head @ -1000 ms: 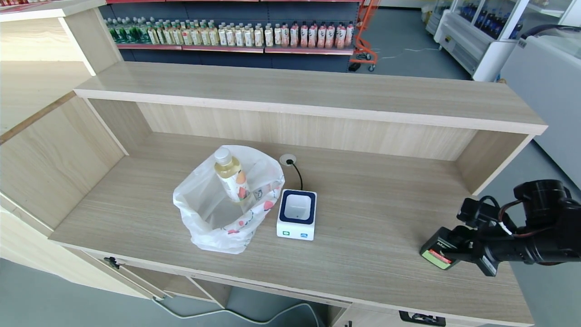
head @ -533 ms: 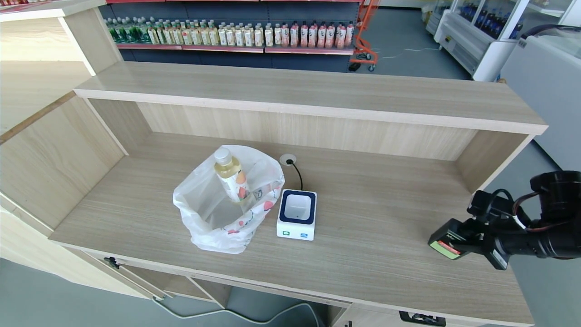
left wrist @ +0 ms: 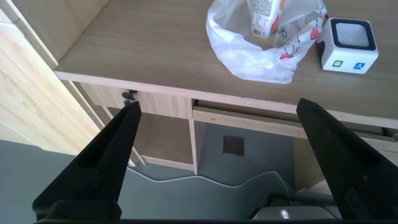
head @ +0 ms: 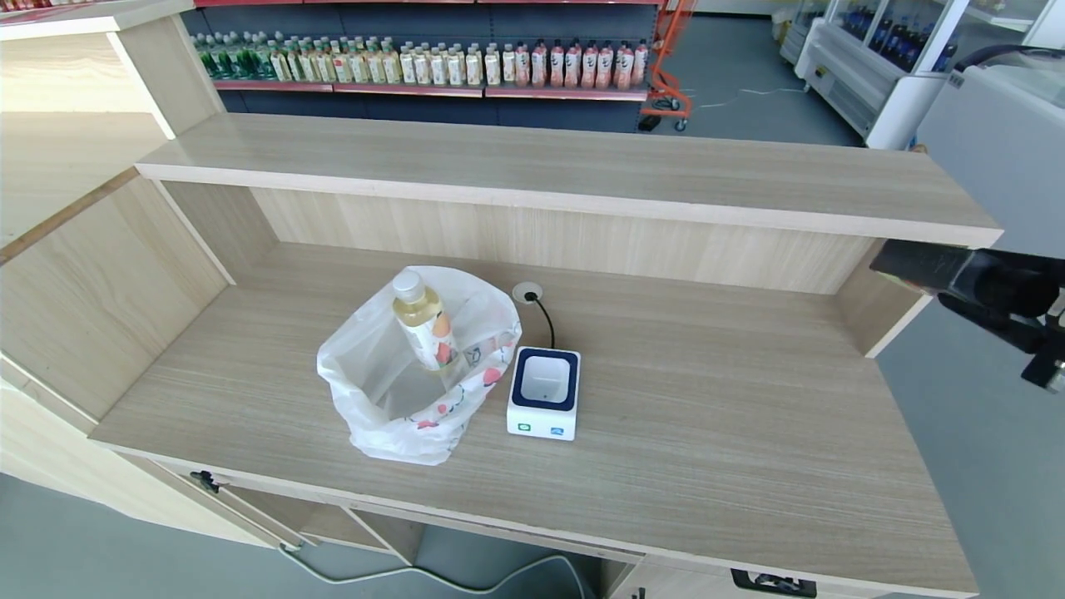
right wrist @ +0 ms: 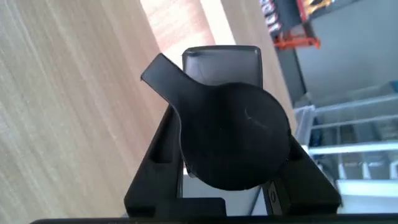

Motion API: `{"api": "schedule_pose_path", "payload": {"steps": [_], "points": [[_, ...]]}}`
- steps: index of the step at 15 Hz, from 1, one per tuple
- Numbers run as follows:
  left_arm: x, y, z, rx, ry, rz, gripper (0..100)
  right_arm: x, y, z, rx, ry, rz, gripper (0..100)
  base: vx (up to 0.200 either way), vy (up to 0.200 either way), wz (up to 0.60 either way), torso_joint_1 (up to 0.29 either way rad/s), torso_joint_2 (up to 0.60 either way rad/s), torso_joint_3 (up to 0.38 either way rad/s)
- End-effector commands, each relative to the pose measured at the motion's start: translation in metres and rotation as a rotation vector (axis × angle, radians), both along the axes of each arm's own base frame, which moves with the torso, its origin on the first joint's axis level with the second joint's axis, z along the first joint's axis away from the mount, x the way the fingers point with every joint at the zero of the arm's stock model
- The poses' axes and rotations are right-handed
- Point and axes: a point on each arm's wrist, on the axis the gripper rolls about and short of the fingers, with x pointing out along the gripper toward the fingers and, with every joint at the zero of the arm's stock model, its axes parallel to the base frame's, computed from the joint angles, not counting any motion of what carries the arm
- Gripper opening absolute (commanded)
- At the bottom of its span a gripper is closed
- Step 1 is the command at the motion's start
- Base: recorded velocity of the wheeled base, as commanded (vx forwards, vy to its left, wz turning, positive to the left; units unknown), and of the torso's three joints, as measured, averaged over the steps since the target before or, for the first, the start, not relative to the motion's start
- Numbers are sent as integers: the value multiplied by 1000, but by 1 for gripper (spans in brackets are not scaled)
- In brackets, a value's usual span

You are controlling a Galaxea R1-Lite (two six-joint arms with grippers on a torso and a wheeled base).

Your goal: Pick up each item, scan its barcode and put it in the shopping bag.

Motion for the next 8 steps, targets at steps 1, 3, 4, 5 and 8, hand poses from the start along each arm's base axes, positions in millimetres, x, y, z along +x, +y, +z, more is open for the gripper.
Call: {"api": "schedule_pose_path", "payload": {"steps": [1, 3, 4, 5, 8], "points": [[0, 0, 0, 0, -1, 1, 100, -23, 26, 23, -177, -267, 199, 0, 0, 0, 0, 0, 0, 0], [0, 0, 0, 0, -1, 1, 100, -32, 61, 45, -478, -756, 381, 0, 0, 0, 0, 0, 0, 0], [0, 0, 0, 0, 1, 1, 100, -40, 77, 51, -578, -1006, 454, 0, 0, 0, 0, 0, 0, 0], [0, 0, 0, 0, -2, 1, 100, -49, 93, 49, -636, -1214, 527, 0, 0, 0, 0, 0, 0, 0], [0, 0, 0, 0, 1, 1, 100, -61, 113, 34, -674, -1341, 698, 0, 0, 0, 0, 0, 0, 0]]}}
